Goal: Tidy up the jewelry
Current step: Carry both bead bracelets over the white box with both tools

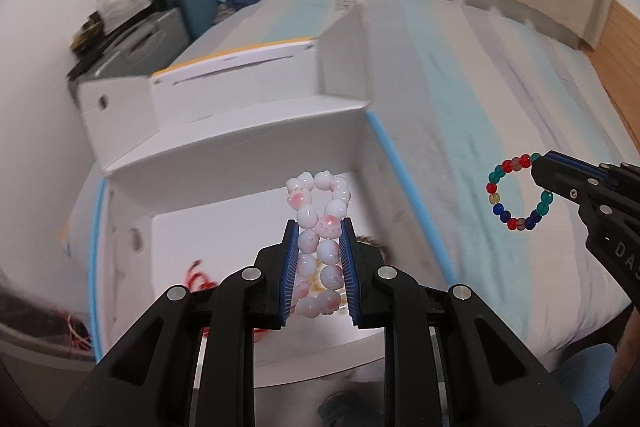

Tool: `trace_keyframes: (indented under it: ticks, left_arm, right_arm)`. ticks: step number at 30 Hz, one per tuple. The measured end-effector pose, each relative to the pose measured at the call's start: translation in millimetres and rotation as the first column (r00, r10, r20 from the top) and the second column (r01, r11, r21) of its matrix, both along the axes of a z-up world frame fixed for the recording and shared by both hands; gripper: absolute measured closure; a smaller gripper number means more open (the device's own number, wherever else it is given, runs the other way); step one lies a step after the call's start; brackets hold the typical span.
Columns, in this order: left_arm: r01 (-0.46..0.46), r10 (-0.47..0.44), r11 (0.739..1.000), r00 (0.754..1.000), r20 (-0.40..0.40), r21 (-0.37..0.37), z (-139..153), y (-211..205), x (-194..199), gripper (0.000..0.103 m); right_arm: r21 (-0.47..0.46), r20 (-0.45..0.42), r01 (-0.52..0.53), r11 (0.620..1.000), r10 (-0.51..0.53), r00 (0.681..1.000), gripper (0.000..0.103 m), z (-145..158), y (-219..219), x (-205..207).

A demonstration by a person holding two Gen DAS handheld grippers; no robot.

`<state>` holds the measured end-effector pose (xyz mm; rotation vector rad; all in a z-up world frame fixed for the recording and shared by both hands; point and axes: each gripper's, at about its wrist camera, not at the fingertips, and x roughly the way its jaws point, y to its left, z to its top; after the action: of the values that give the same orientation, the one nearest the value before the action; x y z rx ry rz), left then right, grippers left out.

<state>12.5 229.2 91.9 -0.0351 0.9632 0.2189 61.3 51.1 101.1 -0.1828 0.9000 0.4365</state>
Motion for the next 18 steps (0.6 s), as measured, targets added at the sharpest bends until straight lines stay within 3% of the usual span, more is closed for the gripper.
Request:
trace_keyframes:
  ticks: [12, 18]
  left_arm:
    - [-0.128, 0.126, 0.992, 0.99, -0.056, -0.022, -27.7, 88.3, -27.4, 0.083]
    - [-0.152, 0.148, 0.988, 0.985, -0.089, -0.032, -42.3, 108.4, -32.1, 0.083]
  right_arm:
    - [0.0, -0.059, -0.128, 0.992, 0.128, 0.99, 0.094, -28.5, 98.6, -19.2]
    - [-0.016, -0.099, -0.147, 0.989, 0.145, 0.984, 0.094, -48.6, 120.0, -21.6]
